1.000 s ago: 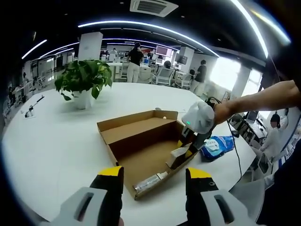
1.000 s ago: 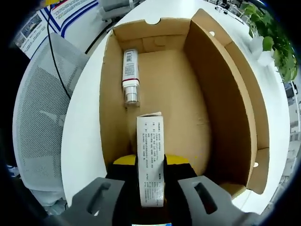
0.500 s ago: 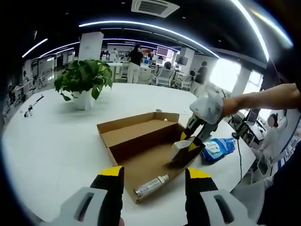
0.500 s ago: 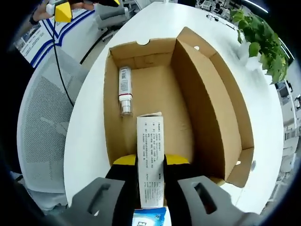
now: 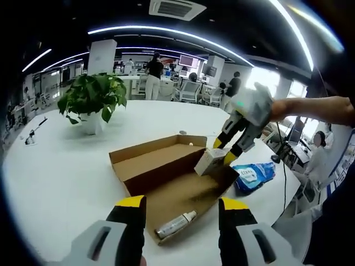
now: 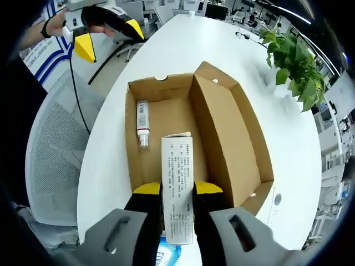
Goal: Operate the shoe box by opening the lid, removing the specified soft item, and placing it in the target area until the item is outside and the box remains undamaged.
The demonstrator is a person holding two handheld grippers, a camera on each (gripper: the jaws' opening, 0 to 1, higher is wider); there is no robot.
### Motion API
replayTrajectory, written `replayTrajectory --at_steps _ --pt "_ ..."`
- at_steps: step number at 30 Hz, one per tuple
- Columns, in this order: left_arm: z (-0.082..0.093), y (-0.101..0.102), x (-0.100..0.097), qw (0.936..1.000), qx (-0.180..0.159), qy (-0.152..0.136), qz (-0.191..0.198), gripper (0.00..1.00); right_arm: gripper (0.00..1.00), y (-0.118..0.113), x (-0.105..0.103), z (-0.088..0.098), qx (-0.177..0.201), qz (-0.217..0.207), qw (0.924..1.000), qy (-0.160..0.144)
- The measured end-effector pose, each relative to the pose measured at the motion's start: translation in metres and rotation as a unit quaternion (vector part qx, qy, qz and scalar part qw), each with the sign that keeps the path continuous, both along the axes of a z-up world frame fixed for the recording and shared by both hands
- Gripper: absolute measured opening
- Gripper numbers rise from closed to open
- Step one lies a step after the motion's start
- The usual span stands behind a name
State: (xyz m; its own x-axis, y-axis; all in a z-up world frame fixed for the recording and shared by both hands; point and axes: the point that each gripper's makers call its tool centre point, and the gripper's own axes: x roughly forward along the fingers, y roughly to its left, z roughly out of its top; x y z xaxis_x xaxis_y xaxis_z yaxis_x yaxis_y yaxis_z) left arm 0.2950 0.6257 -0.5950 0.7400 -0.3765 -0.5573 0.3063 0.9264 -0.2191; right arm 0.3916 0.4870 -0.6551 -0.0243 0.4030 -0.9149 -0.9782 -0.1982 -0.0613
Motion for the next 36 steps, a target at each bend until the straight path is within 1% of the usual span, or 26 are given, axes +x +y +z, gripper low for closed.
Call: replayTrajectory --at_steps 5,9,14,17,21,25,30,31,32,36 --pt "0.004 -0.012 0.001 0.9999 -0.001 -0.003 -0.010 0.53 0.18 -0.011 0.000 0.010 -0.002 -0.001 1.0000 -0.009" --pt "0.005 -0.019 0.004 0.9998 -0.005 -0.004 -0.017 0.53 0.18 -0.023 0.003 0.013 -0.006 -0.007 0.9999 -0.012" --pt "0.009 -0.029 0.006 0.9996 -0.006 -0.007 -0.026 0.53 0.18 -0.045 0.007 0.021 -0.012 -0.021 0.9995 -0.019" --pt "0.010 -0.034 0.007 0.9995 -0.006 -0.008 -0.031 0.53 0.18 -0.058 0.010 0.022 -0.015 -0.031 0.9992 -0.023" --pt "0.013 -0.046 0.007 0.9990 -0.004 -0.010 -0.043 0.53 0.18 -0.084 0.010 0.020 -0.021 -0.049 0.9983 -0.023" --pt "0.014 -0.058 0.007 0.9986 -0.002 -0.009 -0.052 0.53 0.18 -0.111 0.006 0.012 -0.029 -0.068 0.9971 -0.018" --pt "0.014 -0.077 0.007 0.9974 0.003 -0.007 -0.072 0.53 0.18 -0.145 0.002 0.005 -0.033 -0.094 0.9950 -0.015" --pt "0.014 -0.081 0.007 0.9971 0.004 -0.007 -0.075 0.53 0.18 -0.154 0.000 0.003 -0.035 -0.100 0.9942 -0.014" --pt "0.014 -0.085 0.008 0.9968 0.004 -0.006 -0.080 0.53 0.18 -0.157 0.000 0.003 -0.035 -0.103 0.9940 -0.014" --pt "0.013 -0.099 0.010 0.9955 0.006 -0.003 -0.094 0.53 0.18 -0.190 -0.007 0.002 -0.040 -0.130 0.9907 -0.012"
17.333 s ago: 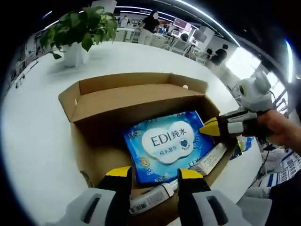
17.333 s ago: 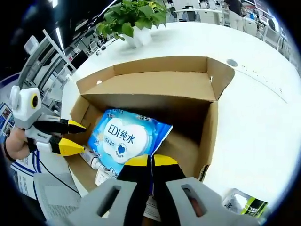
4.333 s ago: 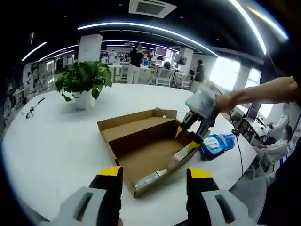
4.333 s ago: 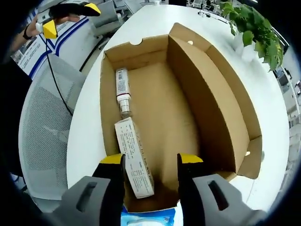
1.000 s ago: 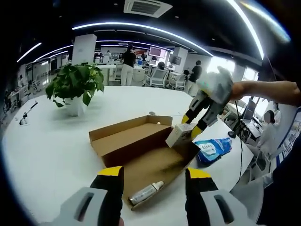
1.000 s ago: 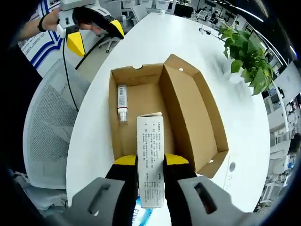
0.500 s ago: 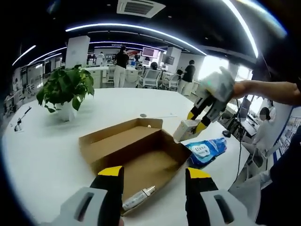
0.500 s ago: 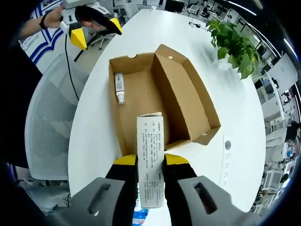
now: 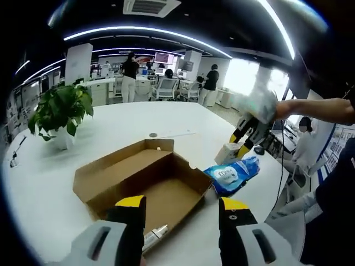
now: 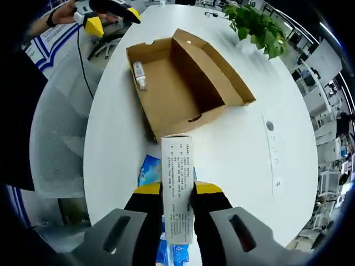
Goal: Operate the shoe box by opening the lid, removing the specified soft item, and placing it in the target area until the item is outside and the box remains undamaged.
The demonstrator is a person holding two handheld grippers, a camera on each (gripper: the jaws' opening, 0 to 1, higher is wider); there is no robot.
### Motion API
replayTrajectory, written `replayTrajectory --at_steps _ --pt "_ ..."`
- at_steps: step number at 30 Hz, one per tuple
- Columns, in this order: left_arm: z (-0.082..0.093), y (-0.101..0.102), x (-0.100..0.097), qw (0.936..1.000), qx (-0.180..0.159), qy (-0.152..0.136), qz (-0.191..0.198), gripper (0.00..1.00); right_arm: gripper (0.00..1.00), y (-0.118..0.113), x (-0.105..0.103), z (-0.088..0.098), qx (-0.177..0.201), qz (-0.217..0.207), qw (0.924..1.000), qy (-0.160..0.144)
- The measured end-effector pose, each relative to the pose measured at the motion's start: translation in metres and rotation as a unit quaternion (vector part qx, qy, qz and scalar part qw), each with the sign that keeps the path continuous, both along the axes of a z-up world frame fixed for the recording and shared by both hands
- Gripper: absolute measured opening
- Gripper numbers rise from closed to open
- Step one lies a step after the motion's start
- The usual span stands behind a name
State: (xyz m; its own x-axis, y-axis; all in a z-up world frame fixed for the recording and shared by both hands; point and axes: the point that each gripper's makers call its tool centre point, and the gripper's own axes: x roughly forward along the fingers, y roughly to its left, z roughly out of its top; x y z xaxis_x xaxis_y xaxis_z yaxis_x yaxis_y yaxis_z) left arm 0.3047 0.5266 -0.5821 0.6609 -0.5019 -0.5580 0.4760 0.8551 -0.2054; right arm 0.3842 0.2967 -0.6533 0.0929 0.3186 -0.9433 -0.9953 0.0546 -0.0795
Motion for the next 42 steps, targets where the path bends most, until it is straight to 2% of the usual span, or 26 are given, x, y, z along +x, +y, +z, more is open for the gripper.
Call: replayTrajectory --at_steps 8,15,21,29,36,42 --pt "-0.001 -0.032 0.003 0.9996 0.002 0.001 -0.027 0.54 0.18 -0.065 -0.008 -0.003 -0.013 -0.045 0.9989 0.000" --pt "-0.004 -0.052 0.003 0.9991 0.000 0.005 -0.043 0.54 0.18 -0.106 -0.010 -0.007 -0.023 -0.073 0.9970 0.003" --pt "-0.002 -0.057 0.009 0.9989 0.003 0.005 -0.046 0.54 0.18 -0.122 -0.005 -0.009 -0.025 -0.085 0.9960 0.004" --pt "-0.001 -0.056 0.014 0.9993 0.006 0.005 -0.037 0.54 0.18 -0.137 0.014 -0.015 -0.032 -0.084 0.9959 0.004" --pt "-0.005 -0.041 0.010 0.9997 0.013 0.012 -0.017 0.54 0.18 -0.151 0.041 -0.025 -0.042 -0.074 0.9964 0.001" --pt "-0.010 -0.030 0.004 0.9996 0.019 0.018 -0.003 0.54 0.18 -0.153 0.054 -0.034 -0.045 -0.067 0.9967 0.002"
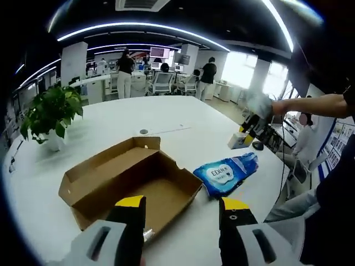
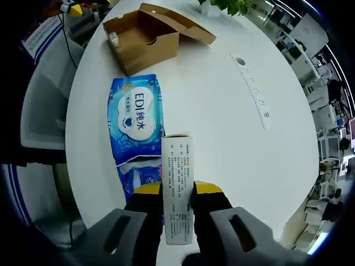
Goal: Operate the shoe box by opening the lid, removing the specified soft item, and placing it in the target area until the item is outside and the box remains undamaged.
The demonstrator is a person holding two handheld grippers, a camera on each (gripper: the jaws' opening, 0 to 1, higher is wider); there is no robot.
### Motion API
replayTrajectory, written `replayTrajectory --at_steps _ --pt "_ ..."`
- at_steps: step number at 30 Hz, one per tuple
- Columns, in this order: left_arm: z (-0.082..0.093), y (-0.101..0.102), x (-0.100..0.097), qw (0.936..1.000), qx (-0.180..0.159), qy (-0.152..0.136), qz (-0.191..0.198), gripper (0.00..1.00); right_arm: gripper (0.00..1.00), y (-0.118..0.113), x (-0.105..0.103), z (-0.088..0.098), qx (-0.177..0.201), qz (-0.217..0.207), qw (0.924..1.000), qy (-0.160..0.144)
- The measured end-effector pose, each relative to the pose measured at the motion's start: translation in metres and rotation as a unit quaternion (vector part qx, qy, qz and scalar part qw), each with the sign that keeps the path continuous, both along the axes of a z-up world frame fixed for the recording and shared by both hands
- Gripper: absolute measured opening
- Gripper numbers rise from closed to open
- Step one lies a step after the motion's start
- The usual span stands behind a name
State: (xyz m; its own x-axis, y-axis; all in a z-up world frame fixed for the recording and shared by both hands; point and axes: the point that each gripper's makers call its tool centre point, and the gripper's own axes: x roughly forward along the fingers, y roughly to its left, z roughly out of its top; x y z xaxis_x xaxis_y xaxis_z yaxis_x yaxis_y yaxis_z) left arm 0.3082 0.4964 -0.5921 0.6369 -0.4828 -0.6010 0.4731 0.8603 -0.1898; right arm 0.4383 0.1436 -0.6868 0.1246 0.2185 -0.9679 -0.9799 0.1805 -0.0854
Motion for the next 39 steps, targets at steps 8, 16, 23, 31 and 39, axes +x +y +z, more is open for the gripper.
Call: replayTrajectory --at_steps 8,16,23,31,39 --pt "-0.001 0.011 -0.010 0.9998 0.008 0.004 0.016 0.54 0.18 -0.004 0.003 -0.019 -0.019 0.024 0.9995 0.004" --pt "-0.005 0.022 -0.021 0.9991 0.015 0.013 0.037 0.54 0.18 -0.007 0.002 -0.043 -0.026 0.038 0.9988 0.013" --pt "-0.005 0.031 -0.027 0.9982 0.021 0.015 0.054 0.54 0.18 -0.014 0.001 -0.058 -0.037 0.048 0.9979 0.021" --pt "-0.010 0.033 -0.027 0.9978 0.022 0.020 0.059 0.54 0.18 -0.018 0.000 -0.065 -0.043 0.053 0.9973 0.027" --pt "-0.012 0.033 -0.027 0.9977 0.023 0.022 0.060 0.54 0.18 -0.021 -0.003 -0.071 -0.051 0.061 0.9964 0.030"
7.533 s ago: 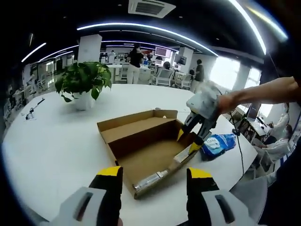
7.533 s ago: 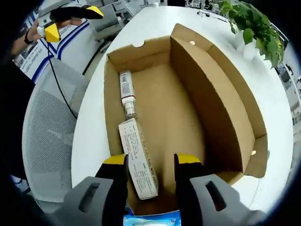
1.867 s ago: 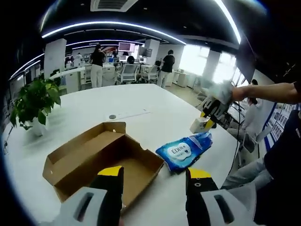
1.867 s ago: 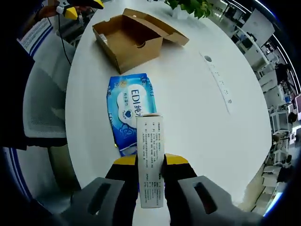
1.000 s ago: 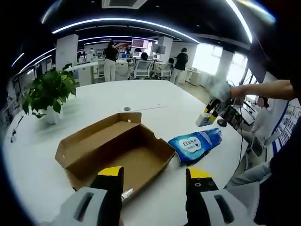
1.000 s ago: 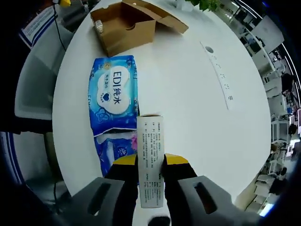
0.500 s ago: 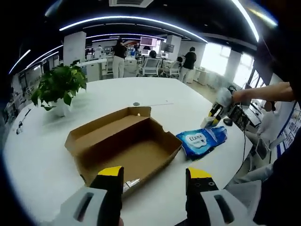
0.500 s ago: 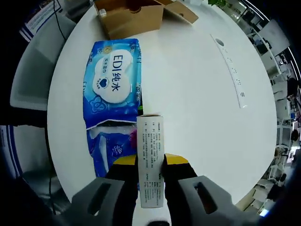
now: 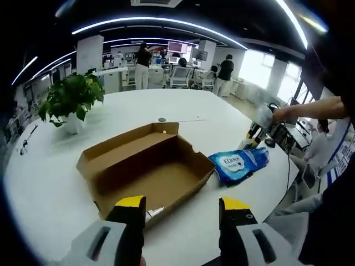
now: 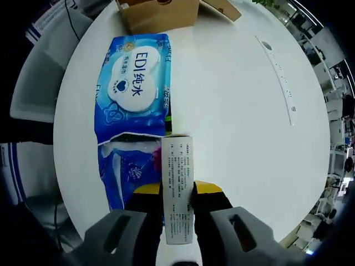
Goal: Operate the shoe box by opening the lid, removing the specified soft item, and placing it in the target area until the item is outside and the box remains undamaged.
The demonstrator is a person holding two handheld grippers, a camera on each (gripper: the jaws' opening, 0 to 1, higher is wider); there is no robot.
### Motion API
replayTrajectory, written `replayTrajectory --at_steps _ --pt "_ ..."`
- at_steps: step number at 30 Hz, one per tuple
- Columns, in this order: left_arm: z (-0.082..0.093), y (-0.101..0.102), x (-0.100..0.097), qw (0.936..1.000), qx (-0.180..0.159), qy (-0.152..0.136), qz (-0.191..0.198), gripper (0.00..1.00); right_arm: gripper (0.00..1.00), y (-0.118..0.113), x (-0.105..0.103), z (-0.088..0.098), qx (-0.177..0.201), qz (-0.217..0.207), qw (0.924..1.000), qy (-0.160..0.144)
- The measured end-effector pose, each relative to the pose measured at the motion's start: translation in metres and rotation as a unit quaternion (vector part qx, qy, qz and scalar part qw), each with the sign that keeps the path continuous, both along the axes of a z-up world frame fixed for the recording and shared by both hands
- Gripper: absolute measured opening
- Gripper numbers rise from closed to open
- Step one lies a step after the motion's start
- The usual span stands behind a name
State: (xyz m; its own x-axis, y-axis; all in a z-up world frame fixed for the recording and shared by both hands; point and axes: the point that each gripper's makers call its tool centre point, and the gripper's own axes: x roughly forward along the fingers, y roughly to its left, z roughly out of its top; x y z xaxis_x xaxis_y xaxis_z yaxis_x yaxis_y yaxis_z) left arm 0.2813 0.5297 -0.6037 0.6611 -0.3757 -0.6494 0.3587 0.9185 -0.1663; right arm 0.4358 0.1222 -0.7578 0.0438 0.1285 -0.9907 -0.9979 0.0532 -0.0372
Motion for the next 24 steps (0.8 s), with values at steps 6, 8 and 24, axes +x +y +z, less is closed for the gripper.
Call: replayTrajectory --at_steps 6,8,24 --pt "-0.0004 0.0035 0.0012 1.0000 0.002 0.000 0.002 0.54 0.18 0.0001 -0.0019 -0.0004 0.001 0.000 1.0000 0.003" --pt "-0.0008 0.0033 0.0008 1.0000 0.002 0.001 0.002 0.54 0.18 -0.0004 -0.0018 -0.0011 0.000 0.001 1.0000 0.003" --pt "0.0006 0.0050 -0.0023 1.0000 0.004 0.000 0.006 0.54 0.18 -0.0040 0.0034 -0.0036 -0.006 0.003 1.0000 0.001"
